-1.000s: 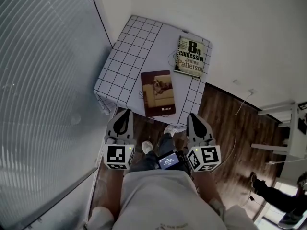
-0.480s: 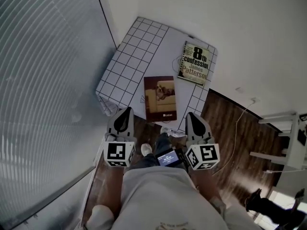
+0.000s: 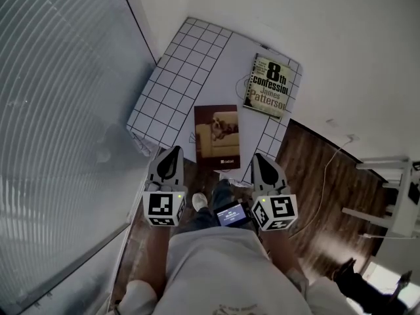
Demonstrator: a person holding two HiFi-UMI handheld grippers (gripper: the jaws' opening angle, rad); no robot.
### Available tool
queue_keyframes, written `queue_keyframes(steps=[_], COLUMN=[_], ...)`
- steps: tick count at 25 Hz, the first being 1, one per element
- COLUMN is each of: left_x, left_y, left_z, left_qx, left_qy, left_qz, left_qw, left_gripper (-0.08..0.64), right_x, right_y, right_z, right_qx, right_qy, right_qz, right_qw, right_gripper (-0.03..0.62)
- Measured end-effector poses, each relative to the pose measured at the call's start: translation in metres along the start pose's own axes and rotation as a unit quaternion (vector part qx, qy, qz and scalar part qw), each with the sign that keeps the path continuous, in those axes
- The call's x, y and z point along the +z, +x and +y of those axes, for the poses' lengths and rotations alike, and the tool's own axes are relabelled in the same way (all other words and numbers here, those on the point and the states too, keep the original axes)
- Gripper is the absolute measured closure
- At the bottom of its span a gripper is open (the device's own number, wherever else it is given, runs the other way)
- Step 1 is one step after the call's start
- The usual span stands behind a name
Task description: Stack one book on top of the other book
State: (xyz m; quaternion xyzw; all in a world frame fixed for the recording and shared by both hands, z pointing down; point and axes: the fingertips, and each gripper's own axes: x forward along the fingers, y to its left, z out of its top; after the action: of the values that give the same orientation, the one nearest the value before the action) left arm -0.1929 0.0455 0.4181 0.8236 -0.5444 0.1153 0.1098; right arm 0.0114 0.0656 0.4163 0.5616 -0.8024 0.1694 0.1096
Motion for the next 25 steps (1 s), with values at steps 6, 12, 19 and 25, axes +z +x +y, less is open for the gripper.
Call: queue_keyframes(steps=[6, 12, 19, 25], left_x=[-0.013, -0.031, -0.052, -0.073], left_y=[0.015, 0.028, 0.043, 0.053], left_z=[0.002, 0.003, 0.0, 0.004], left_qx=[0.005, 0.009, 0.001, 0.008], left_qy=[-0.001, -0.006, -0.009, -0.008], left_qz=[0.023, 0.044, 0.069, 0.098], left_qw=[0.9997, 0.999, 0.9976, 0.9952], left_gripper=[0.554, 0.554, 0.554, 0.554], right_x=[-0.013, -0.029, -0.05, -0.064], right_y=[0.019, 0.035, 0.049, 0.062], right_z=[-0.003, -0.009, -0.017, -0.022], right_qx=[0.01, 0.017, 0.017, 0.019], right_qy=[0.003, 0.004, 0.009, 0.01], right_qz=[0.022, 0.044, 0.071, 0.09], right_qw=[1.0, 0.999, 0.997, 0.996], right_gripper=[0.584, 0.584, 0.584, 0.584])
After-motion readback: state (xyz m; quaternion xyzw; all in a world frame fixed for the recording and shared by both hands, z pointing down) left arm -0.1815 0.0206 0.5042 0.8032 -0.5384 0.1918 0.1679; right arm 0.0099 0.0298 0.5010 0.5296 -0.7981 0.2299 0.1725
